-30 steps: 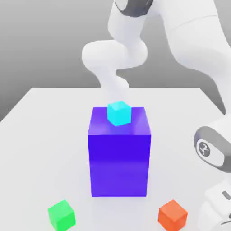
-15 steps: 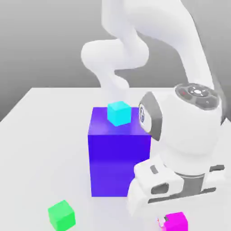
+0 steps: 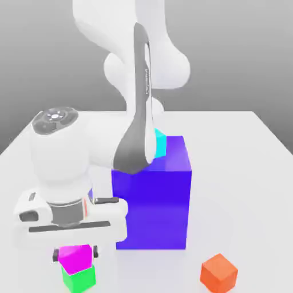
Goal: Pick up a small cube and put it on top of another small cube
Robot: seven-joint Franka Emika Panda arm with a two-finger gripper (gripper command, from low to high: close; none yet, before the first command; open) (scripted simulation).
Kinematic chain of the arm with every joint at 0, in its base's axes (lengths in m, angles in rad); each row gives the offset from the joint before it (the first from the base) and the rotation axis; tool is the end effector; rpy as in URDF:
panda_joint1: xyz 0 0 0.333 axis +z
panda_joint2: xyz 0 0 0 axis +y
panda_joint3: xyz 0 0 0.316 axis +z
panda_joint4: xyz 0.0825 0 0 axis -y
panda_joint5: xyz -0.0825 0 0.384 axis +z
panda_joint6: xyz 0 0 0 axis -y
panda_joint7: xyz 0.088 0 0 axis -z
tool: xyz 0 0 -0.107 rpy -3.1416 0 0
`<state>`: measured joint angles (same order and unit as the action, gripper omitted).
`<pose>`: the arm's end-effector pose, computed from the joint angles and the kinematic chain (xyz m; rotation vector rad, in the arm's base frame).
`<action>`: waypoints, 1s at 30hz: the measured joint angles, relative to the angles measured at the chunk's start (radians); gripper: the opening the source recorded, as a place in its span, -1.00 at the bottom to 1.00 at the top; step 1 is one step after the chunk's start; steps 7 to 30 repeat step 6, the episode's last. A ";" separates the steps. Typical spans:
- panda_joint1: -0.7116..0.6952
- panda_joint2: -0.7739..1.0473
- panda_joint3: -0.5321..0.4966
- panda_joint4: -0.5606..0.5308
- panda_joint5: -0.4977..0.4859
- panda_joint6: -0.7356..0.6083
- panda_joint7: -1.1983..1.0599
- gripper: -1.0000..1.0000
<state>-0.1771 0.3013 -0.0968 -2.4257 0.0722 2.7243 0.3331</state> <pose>0.4710 -0.1373 0.1856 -2.9671 1.0308 0.0007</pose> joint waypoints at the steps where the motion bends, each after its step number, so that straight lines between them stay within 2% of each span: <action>1: -0.004 0.014 0.002 0.000 0.004 0.014 -0.005 1.00; 6: 0.004 -0.116 -0.015 -0.008 -0.030 -0.105 0.018 1.00; 30: 0.004 -0.116 -0.015 -0.008 -0.030 -0.105 0.018 1.00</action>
